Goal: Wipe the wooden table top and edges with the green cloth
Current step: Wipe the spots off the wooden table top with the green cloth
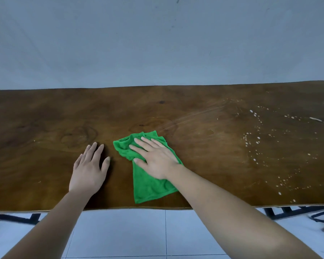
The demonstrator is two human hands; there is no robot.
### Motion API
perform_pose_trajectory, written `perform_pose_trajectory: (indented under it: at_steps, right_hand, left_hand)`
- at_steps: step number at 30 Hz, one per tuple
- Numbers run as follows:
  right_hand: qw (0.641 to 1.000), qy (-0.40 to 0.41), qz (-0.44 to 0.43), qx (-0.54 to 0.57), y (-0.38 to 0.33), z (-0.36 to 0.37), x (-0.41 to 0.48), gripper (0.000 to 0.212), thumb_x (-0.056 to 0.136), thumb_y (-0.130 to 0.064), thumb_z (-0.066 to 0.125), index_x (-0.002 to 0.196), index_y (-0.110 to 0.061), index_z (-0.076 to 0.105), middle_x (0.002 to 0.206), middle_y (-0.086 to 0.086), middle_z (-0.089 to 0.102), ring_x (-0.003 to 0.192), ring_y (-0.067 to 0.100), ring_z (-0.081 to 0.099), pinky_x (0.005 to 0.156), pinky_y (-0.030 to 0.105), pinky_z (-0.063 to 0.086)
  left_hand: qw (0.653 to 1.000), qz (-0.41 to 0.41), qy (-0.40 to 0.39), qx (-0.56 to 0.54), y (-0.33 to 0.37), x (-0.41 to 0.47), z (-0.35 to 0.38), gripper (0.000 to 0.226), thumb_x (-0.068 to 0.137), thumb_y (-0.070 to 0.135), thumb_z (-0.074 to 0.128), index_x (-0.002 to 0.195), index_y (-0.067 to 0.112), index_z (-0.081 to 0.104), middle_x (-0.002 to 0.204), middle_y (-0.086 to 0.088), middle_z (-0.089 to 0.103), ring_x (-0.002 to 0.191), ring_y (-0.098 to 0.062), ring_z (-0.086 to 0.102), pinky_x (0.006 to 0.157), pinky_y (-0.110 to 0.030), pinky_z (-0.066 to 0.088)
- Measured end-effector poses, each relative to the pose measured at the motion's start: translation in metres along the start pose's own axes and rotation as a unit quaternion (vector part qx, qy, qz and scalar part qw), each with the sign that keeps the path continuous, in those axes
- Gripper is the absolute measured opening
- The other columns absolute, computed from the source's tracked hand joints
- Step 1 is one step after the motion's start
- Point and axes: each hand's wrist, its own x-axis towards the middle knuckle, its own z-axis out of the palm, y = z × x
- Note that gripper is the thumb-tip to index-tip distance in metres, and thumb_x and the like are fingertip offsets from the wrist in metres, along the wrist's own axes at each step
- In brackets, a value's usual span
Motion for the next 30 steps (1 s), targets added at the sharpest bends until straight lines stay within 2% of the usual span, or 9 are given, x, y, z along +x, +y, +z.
perform_pose_trajectory:
  at_steps: [4, 9, 19, 25, 30]
  right_hand:
    - [0.998, 0.011, 0.060, 0.004, 0.080, -0.025, -0.006, 0.070, 0.112, -0.069, 0.010, 0.177, -0.042, 0.009, 0.185, -0.013, -0.003, 0.170, 0.010, -0.008, 0.138, 0.041, -0.004]
    - [0.991, 0.033, 0.132, -0.003, 0.201, -0.057, -0.044, 0.069, 0.113, -0.068, 0.010, 0.177, -0.041, 0.009, 0.185, -0.013, -0.004, 0.170, 0.011, -0.006, 0.138, 0.040, -0.003]
    - [0.953, 0.068, 0.294, -0.007, 0.402, -0.102, -0.182, 0.071, 0.112, -0.068, 0.008, 0.177, -0.040, 0.008, 0.185, -0.011, -0.002, 0.171, 0.013, -0.003, 0.138, 0.042, 0.001]
    - [0.923, 0.079, 0.377, -0.005, 0.447, -0.104, -0.238, 0.074, 0.112, -0.068, 0.008, 0.178, -0.036, 0.007, 0.186, -0.005, -0.002, 0.171, 0.018, -0.002, 0.139, 0.044, 0.002]
    - [0.910, 0.064, 0.408, -0.017, 0.414, -0.094, -0.231, 0.078, 0.110, -0.067, -0.001, 0.177, -0.028, -0.002, 0.184, 0.001, -0.010, 0.171, 0.025, -0.007, 0.138, 0.049, 0.000]
  left_hand:
    - [1.000, -0.013, -0.011, -0.001, 0.022, -0.006, 0.001, 0.081, 0.107, 0.078, 0.018, 0.175, 0.033, 0.024, 0.185, 0.007, 0.014, 0.172, -0.018, 0.006, 0.137, -0.050, 0.010]
    - [1.000, -0.016, -0.019, 0.001, 0.094, -0.016, 0.017, 0.080, 0.107, 0.077, 0.018, 0.175, 0.036, 0.022, 0.185, 0.010, 0.011, 0.172, -0.015, 0.003, 0.138, -0.048, 0.008]
    - [1.000, 0.023, -0.017, 0.004, 0.220, -0.010, 0.052, 0.079, 0.108, 0.079, 0.015, 0.175, 0.038, 0.022, 0.185, 0.012, 0.011, 0.171, -0.012, 0.002, 0.136, -0.044, 0.003]
    - [1.000, 0.027, -0.012, 0.004, 0.238, -0.012, 0.060, 0.088, 0.101, 0.087, 0.005, 0.175, 0.042, 0.017, 0.185, 0.015, 0.010, 0.171, -0.012, 0.003, 0.136, -0.042, 0.000]
    - [0.999, 0.032, -0.005, 0.005, 0.236, -0.012, 0.061, 0.084, 0.104, 0.084, 0.009, 0.175, 0.040, 0.016, 0.184, 0.014, 0.012, 0.171, -0.012, 0.005, 0.136, -0.044, 0.002]
